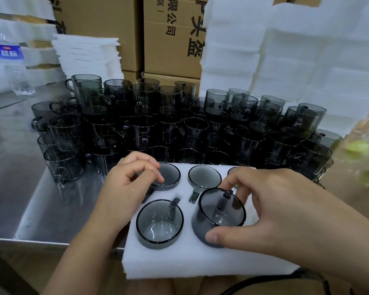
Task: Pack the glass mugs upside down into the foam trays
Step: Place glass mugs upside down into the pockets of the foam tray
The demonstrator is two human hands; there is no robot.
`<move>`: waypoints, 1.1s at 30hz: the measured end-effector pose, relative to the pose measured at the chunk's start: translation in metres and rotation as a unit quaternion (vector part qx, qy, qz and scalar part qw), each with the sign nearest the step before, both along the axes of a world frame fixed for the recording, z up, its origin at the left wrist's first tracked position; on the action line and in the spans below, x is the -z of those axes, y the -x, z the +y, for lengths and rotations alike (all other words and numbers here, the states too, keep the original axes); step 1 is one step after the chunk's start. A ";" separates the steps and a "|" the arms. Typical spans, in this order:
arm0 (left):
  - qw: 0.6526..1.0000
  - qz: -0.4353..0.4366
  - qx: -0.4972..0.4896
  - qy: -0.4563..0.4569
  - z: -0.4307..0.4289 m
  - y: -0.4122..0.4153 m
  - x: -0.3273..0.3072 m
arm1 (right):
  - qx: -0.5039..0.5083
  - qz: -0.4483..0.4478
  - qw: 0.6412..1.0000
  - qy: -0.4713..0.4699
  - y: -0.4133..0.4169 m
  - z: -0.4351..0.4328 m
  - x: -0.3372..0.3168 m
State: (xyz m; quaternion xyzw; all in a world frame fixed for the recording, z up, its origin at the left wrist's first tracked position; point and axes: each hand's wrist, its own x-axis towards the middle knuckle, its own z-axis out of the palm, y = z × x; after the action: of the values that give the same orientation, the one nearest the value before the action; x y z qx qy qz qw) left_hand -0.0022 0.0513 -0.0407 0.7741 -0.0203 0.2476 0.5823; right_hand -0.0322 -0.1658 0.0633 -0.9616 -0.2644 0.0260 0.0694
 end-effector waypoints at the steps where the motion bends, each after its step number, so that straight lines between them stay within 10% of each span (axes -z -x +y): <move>1: 1.000 0.000 0.000 -0.001 0.000 0.000 0.000 | 0.001 0.001 1.000 -0.002 -0.001 0.000 0.001; 22: 1.000 -0.003 -0.006 -0.010 0.000 0.000 -0.003 | -0.126 0.046 0.982 -0.133 -0.019 -0.010 0.043; 33: 0.998 0.003 -0.044 -0.044 -0.001 0.004 -0.008 | -0.152 0.084 0.984 -0.029 -0.039 -0.003 0.053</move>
State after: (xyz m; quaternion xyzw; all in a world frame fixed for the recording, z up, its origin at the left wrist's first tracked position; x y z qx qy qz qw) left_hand -0.0062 0.0505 -0.0324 0.7998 0.0048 0.2697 0.5362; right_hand 0.0063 -0.1684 0.0101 -0.9019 -0.4017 0.1097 0.1145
